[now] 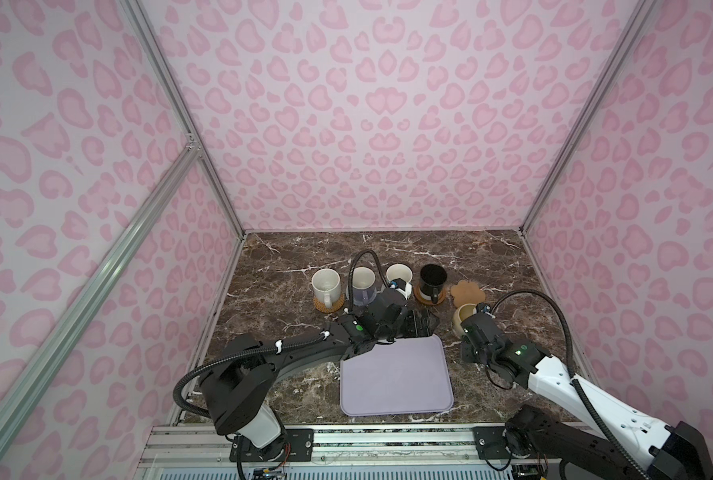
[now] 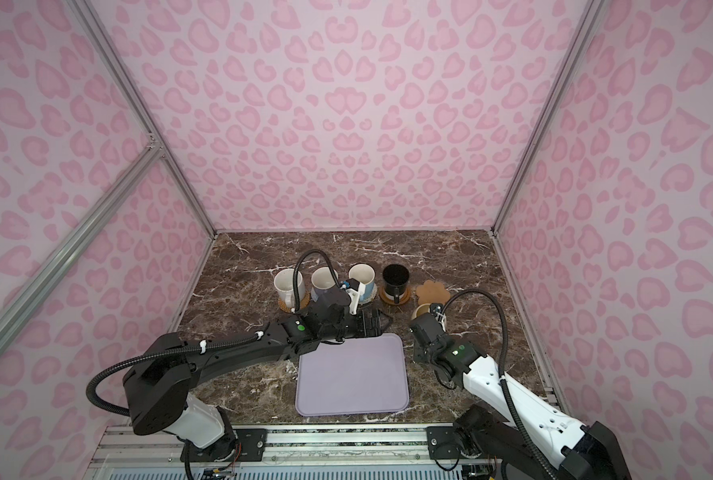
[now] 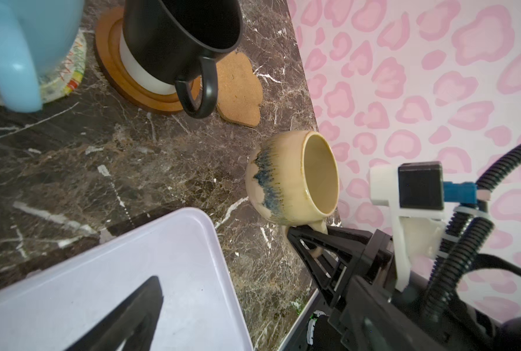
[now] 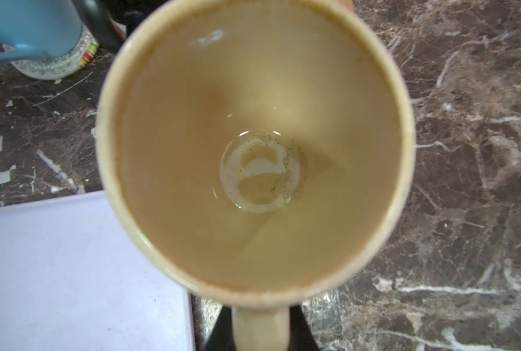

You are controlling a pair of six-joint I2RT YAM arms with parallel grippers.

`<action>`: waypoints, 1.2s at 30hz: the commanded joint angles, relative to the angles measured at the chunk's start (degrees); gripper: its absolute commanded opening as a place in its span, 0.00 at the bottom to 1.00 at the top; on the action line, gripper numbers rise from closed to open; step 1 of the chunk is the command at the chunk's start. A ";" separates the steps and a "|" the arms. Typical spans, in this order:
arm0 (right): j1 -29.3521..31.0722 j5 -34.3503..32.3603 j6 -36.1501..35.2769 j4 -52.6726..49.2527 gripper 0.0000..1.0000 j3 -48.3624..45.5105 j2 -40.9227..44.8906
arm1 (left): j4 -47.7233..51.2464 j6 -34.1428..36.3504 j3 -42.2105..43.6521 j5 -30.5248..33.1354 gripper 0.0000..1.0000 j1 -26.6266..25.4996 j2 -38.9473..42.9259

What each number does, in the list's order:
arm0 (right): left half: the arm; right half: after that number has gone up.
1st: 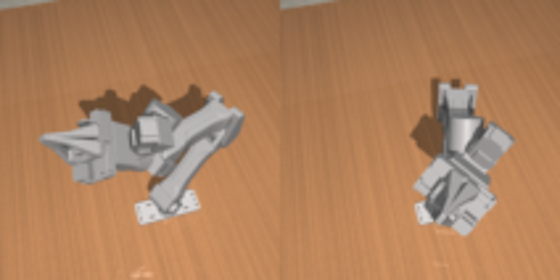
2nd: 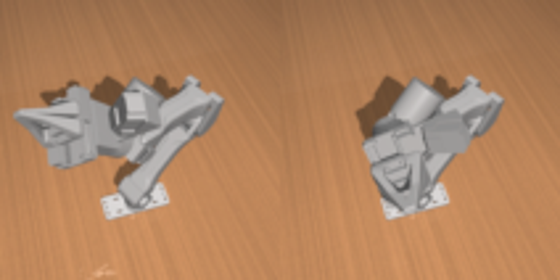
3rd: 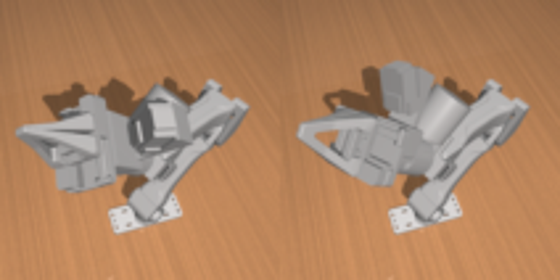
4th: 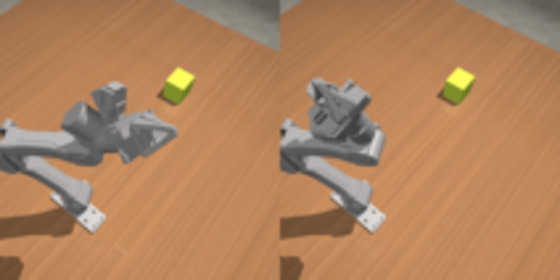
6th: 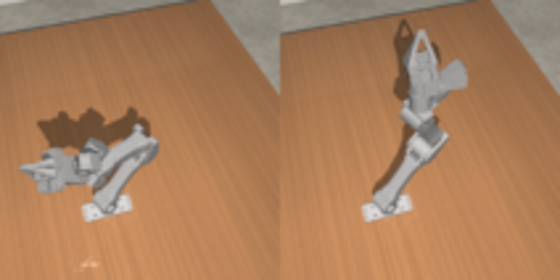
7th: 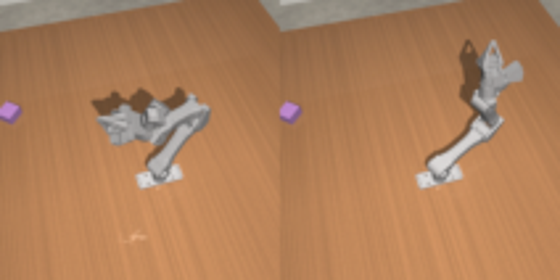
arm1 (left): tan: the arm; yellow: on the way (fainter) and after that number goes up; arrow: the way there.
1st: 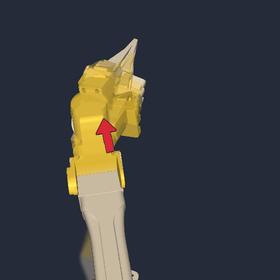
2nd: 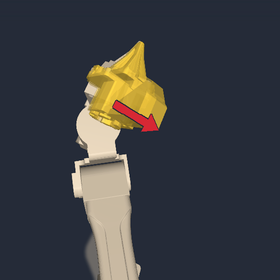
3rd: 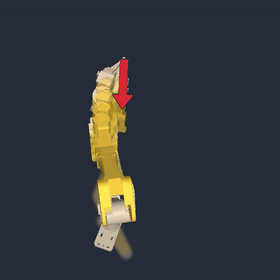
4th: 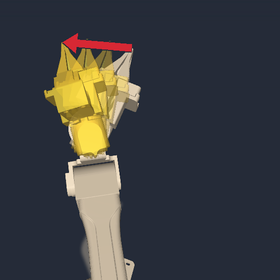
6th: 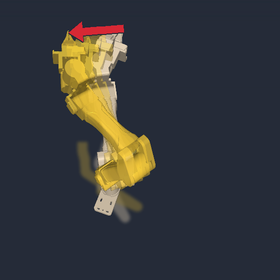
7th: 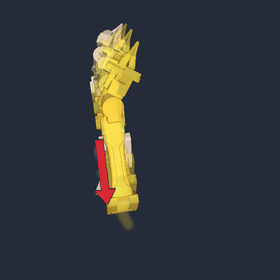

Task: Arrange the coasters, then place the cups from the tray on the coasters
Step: 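Carry the cream mug toward the cork paw-shaped coaster with the right gripper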

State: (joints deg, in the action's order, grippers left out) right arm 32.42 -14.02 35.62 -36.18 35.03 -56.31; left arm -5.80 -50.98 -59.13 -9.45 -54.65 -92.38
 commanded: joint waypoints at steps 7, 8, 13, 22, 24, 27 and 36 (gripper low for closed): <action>-9.02 1.87 -6.38 11.50 0.00 1.82 -6.40 | 1.34 1.54 -6.86 -1.98 0.97 0.07 -7.31; -10.23 2.67 -6.65 12.37 0.00 1.99 -7.24 | 1.09 1.49 -7.64 -2.40 0.97 0.07 -8.17; -12.07 1.93 -8.63 15.27 0.00 4.39 -11.68 | 1.44 1.54 -10.41 -2.47 0.97 0.07 -11.55; -16.93 4.99 -13.31 16.87 0.00 12.70 -20.60 | 0.16 0.70 -14.14 -2.21 0.97 0.07 -16.46; -17.79 5.98 -14.47 17.91 0.00 13.85 -22.95 | 0.56 0.87 -14.71 -1.59 0.97 0.07 -16.84; -18.87 5.99 -15.92 18.20 0.00 16.11 -26.93 | 1.21 1.30 -15.47 -0.94 0.97 0.07 -17.30; -20.73 7.38 -18.35 20.15 0.00 18.02 -31.70 | 1.32 1.72 -15.84 -0.20 0.97 0.03 -18.44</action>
State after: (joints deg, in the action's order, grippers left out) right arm 11.88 -6.17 18.83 -20.60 52.45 -87.53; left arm -3.81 -49.87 -74.15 -10.48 -54.50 -110.17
